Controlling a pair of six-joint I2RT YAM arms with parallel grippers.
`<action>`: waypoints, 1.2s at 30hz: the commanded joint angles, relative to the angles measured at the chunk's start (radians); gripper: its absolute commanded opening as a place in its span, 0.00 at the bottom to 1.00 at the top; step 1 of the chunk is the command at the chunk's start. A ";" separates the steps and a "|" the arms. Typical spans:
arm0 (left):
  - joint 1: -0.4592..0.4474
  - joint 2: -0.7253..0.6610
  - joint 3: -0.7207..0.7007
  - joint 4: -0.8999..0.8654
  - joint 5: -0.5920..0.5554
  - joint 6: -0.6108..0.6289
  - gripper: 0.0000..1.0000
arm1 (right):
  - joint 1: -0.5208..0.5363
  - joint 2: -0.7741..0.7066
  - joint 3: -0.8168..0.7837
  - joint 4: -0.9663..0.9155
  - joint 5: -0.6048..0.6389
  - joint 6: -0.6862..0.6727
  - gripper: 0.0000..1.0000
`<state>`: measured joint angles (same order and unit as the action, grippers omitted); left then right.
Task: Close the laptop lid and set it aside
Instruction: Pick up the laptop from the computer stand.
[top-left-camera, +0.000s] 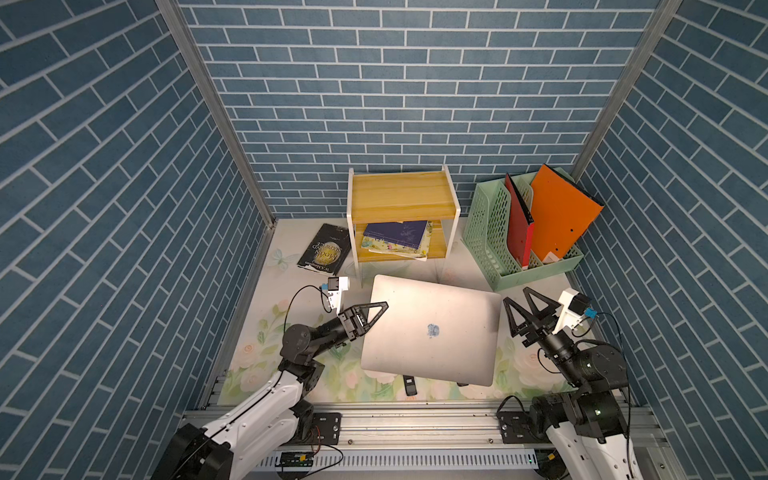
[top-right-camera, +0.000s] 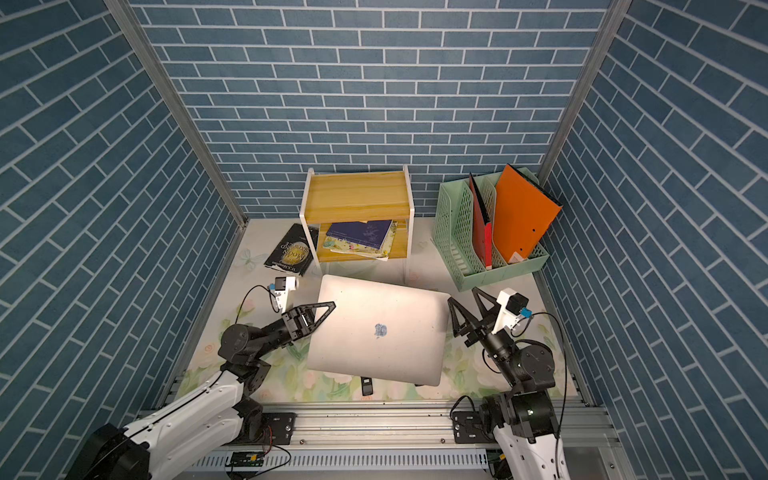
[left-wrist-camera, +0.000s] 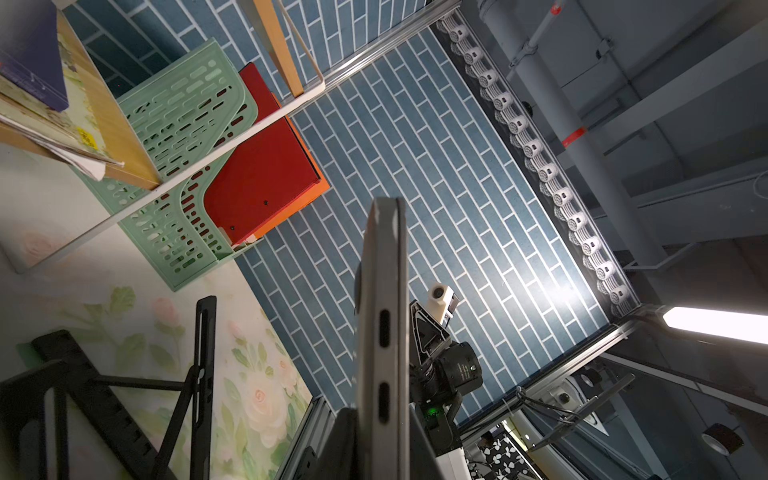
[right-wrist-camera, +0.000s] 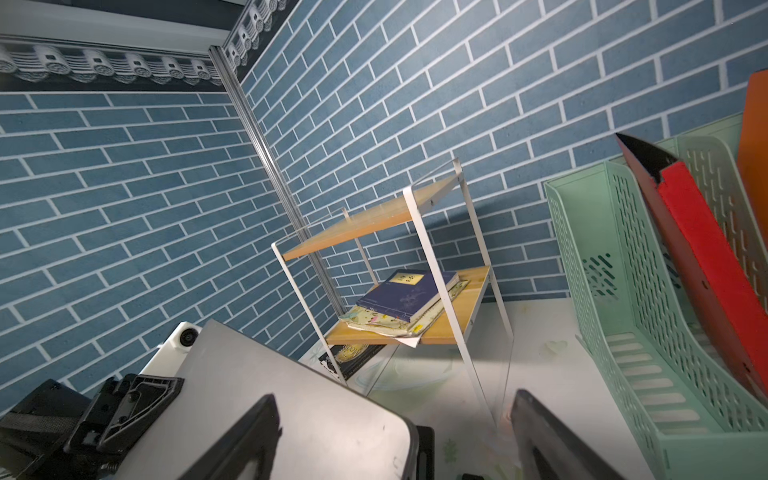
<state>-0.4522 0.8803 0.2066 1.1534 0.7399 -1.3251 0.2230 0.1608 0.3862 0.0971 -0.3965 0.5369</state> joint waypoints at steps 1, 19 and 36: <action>0.011 -0.007 0.084 0.277 -0.052 -0.111 0.00 | -0.003 -0.012 0.020 0.027 -0.010 0.053 0.88; 0.065 0.091 0.163 0.405 -0.140 -0.186 0.00 | -0.003 -0.081 0.034 -0.054 0.050 0.027 0.89; 0.115 0.099 0.287 0.319 -0.178 -0.197 0.00 | -0.003 0.092 -0.093 0.491 -0.264 0.375 0.89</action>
<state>-0.3458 0.9974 0.4206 1.3449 0.6308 -1.4746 0.2230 0.1955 0.3206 0.3351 -0.5274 0.7490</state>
